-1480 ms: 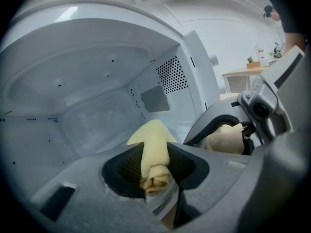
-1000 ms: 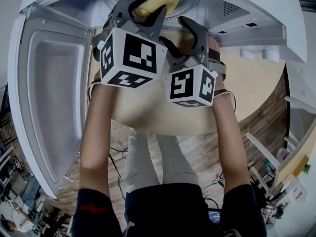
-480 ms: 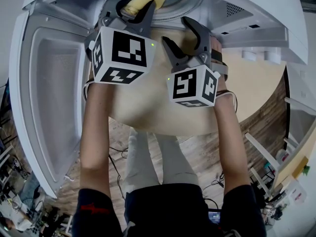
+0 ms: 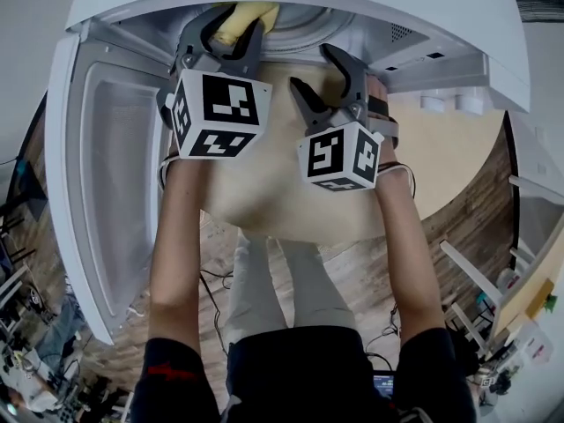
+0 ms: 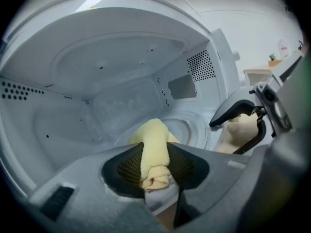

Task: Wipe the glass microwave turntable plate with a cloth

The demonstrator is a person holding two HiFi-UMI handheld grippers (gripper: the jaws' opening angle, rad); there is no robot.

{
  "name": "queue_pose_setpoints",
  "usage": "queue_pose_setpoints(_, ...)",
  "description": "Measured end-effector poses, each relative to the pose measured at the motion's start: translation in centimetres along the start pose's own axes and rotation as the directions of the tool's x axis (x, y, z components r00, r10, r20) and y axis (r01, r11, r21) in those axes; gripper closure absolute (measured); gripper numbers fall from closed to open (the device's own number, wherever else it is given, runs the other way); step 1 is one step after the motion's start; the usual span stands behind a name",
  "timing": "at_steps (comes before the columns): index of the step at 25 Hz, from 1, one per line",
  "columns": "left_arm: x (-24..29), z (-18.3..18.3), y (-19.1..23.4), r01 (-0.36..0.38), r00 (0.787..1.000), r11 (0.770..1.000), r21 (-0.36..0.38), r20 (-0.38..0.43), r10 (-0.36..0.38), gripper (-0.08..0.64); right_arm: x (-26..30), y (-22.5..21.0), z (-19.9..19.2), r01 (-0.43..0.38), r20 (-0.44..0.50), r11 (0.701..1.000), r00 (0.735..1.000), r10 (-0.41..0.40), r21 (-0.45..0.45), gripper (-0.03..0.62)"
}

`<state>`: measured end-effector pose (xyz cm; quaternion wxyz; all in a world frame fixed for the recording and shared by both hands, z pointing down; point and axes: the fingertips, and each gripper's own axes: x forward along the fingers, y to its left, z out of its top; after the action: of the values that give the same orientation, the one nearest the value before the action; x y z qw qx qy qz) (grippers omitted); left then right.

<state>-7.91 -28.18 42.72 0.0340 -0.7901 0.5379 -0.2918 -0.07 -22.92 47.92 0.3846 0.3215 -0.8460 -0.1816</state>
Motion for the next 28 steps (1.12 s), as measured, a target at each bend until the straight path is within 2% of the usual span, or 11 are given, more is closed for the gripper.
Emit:
queue_pose_setpoints(3, -0.7, -0.3, 0.0, -0.001, 1.0, 0.998, -0.055, -0.015, 0.0, 0.434, -0.1, 0.0, 0.1, -0.012, 0.012, 1.0, 1.0, 0.012, 0.025, 0.318)
queue_pose_setpoints(7, -1.8, -0.4, -0.6, 0.01, 0.999, 0.998, -0.054, -0.048, -0.013, 0.434, -0.8, -0.3, 0.6, -0.065, 0.034, 0.986, 0.998, 0.06, 0.153, 0.319)
queue_pose_setpoints(11, -3.7, -0.8, -1.2, 0.037, 0.997, 0.995, -0.097, -0.062, -0.043, 0.434, -2.4, -0.2, 0.8, -0.071, 0.015, 0.972, 0.997, 0.069, 0.222, 0.319)
queue_pose_setpoints(13, -5.0, -1.0, -2.1, 0.054, 0.996, 0.992, -0.112, -0.068, -0.062, 0.434, -3.7, 0.2, 0.7, -0.076, 0.003, 0.952, 0.997, 0.079, 0.295, 0.362)
queue_pose_setpoints(16, -7.2, -0.9, -3.2, 0.077, 0.993, 0.989, -0.123, -0.083, -0.087, 0.434, -5.7, 0.9, 0.6, -0.057, -0.021, 0.933, 0.997, 0.069, 0.354, 0.485)
queue_pose_setpoints(19, -9.4, -0.6, -3.7, 0.092, 0.99, 0.982, -0.163, -0.093, -0.108, 0.434, -7.5, 1.6, 0.9, -0.069, -0.053, 0.91, 0.994, 0.099, 0.409, 0.542)
queue_pose_setpoints(22, -11.2, -0.2, -4.1, 0.102, 0.987, 0.979, -0.174, -0.107, -0.121, 0.433, -9.4, 1.3, 1.6, -0.069, -0.064, 0.881, 0.992, 0.112, 0.467, 0.565)
queue_pose_setpoints(28, -15.6, 1.7, -4.5, 0.152, 0.98, 0.966, -0.209, -0.096, -0.175, 0.434, -13.4, -0.6, 5.2, -0.06, -0.021, 0.833, 0.996, 0.085, 0.549, 0.58)
